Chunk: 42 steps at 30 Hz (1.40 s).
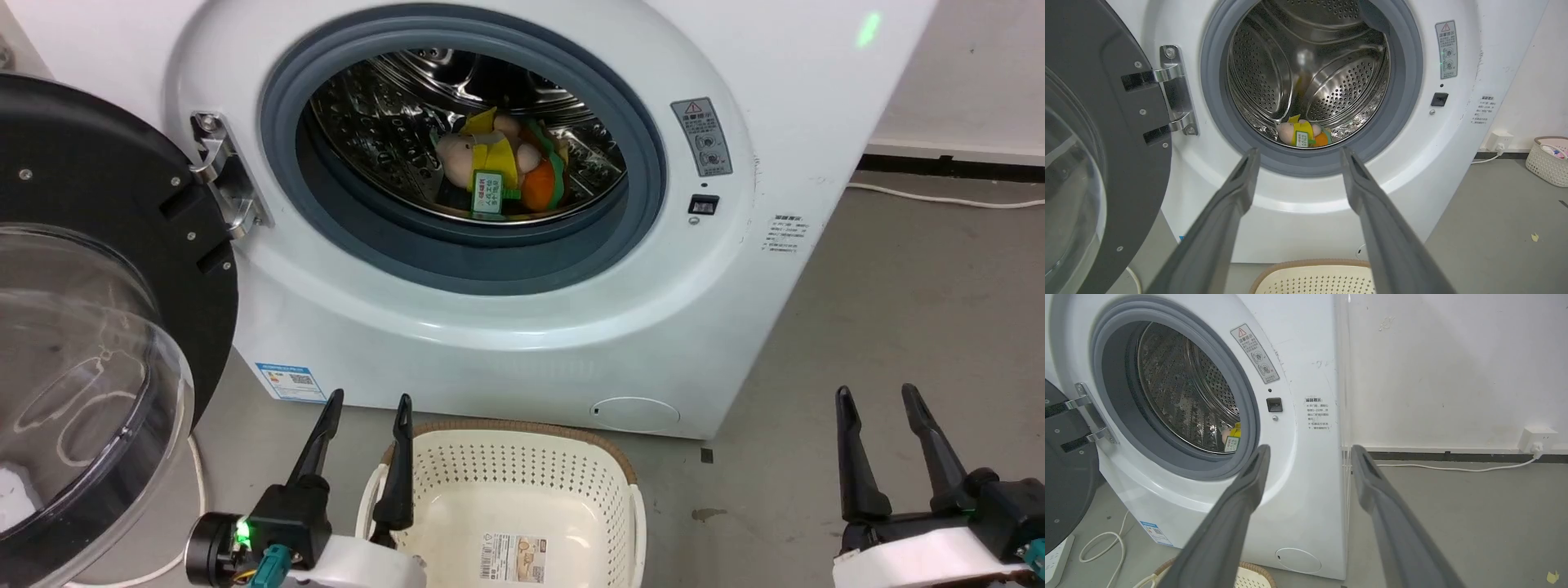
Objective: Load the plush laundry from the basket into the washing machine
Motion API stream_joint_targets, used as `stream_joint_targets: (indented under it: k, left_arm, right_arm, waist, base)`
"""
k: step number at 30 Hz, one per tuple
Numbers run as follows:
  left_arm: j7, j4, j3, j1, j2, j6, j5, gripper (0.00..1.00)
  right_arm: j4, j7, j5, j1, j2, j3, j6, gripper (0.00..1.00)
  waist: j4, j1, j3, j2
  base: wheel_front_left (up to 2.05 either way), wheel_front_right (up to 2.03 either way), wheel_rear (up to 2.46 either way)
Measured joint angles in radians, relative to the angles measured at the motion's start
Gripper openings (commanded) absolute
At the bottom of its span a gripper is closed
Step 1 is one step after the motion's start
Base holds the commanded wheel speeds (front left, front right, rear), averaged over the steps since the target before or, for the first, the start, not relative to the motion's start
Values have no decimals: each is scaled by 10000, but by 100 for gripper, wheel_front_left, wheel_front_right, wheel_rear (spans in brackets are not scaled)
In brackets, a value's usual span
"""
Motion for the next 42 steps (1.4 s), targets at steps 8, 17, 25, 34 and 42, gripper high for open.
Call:
stream_joint_targets:
  k: [8,17,25,34,42]
  left_arm:
    - [10,-88,38,-6,-29,-31,59,0]
    - [198,-94,151,-6,-33,-33,88,0]
    - [360,-105,251,-6,-48,-46,169,0]
    - [539,-128,351,-6,-63,-117,257,0]
    - [704,-155,483,-5,-71,-121,303,0]
  right_arm:
    - [29,13,-6,-3,2,33,2,0]
    - [25,198,-42,-3,2,65,2,0]
    - [17,355,-199,-4,2,100,2,0]
    - [-10,537,-290,-5,2,138,2,0]
    - [-31,688,-380,-6,2,180,2,0]
  waist:
    - [20,0,-9,0]
    - [-19,0,-73,0]
    - [-53,0,-128,0]
    - [-90,0,-190,0]
    - [-124,0,-244,0]
  base:
    - [0,0,0]
    - [0,0,0]
    - [0,0,0]
    - [0,0,0]
    - [0,0,0]
